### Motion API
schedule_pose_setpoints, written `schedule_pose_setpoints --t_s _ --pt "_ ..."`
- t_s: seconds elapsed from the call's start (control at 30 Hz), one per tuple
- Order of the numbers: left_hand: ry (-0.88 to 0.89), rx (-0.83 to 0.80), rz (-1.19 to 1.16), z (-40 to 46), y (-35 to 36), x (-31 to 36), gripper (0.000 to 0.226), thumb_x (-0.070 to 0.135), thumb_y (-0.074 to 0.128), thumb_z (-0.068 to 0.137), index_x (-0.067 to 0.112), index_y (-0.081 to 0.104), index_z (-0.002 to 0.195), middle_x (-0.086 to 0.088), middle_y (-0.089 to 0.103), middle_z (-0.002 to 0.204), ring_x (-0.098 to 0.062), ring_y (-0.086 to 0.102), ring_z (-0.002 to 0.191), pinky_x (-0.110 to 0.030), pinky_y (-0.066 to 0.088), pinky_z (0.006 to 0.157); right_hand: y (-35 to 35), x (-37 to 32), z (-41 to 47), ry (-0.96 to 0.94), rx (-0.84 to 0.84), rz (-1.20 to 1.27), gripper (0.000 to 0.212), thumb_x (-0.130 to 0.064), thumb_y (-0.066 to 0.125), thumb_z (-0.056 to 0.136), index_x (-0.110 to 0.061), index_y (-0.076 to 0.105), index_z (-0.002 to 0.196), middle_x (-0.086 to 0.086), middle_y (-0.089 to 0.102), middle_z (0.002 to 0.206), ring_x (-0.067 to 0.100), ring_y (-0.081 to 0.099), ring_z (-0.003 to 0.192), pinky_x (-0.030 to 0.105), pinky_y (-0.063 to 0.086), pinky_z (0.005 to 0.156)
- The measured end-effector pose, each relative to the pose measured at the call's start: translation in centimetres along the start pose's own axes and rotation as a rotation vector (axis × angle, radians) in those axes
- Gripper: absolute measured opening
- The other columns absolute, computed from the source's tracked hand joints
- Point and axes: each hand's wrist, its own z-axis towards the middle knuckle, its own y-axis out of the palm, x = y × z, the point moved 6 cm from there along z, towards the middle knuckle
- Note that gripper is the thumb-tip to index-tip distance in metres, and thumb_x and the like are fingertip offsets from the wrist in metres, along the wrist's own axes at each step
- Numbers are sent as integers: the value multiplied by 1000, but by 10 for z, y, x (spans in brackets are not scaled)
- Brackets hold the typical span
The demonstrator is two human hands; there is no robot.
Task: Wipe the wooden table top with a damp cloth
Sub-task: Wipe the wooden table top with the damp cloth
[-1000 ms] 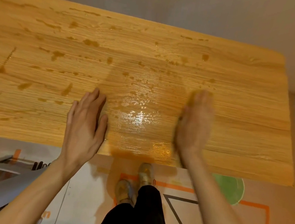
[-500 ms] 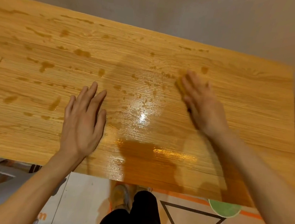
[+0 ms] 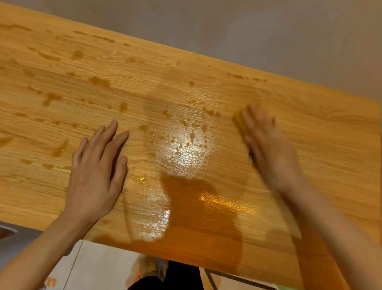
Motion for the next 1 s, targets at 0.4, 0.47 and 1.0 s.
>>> schedule_pose_setpoints --t_s 0.4,0.47,1.0 --pt "-3 -10 22 -1 1 2 51 33 33 103 20 38 152 1 25 165 -18 15 155 -43 11 123 30 -76 -78 -226 -56 22 68 -10 64 92 -19 32 152 1 20 163 24 14 152 47 19 123" --pt "-4 -13 24 1 0 1 51 34 31 104 20 38 152 2 24 165 -18 15 155 -43 11 124 23 -57 -23 -175 -67 -44 64 -15 56 96 -19 27 153 3 15 162 26 15 151 46 19 123" --pt "-5 -17 41 0 2 -1 50 33 34 104 21 37 152 3 22 166 -16 13 155 -41 9 124 34 -90 40 -161 -7 2 50 -24 39 104 -24 27 152 2 19 162 24 12 151 44 15 123"
